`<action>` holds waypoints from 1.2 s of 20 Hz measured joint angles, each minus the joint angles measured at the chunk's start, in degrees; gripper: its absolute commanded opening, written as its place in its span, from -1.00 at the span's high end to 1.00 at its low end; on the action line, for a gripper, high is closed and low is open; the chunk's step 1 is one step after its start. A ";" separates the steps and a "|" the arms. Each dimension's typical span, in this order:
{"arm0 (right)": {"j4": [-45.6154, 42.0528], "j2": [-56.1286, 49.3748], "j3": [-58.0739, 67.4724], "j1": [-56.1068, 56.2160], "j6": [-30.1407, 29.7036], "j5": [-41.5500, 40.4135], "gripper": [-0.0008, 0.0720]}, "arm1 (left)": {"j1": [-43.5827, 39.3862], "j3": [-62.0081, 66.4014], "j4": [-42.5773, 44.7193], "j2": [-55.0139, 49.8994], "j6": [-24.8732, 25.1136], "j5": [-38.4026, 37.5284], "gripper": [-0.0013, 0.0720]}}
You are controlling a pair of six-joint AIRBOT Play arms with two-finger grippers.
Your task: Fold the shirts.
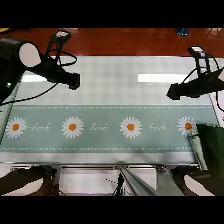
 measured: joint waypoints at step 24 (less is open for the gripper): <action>-0.98 -0.79 0.00 1.44 0.13 -0.17 -0.68 | -2.19 -0.39 2.67 -2.12 -1.57 1.53 -0.98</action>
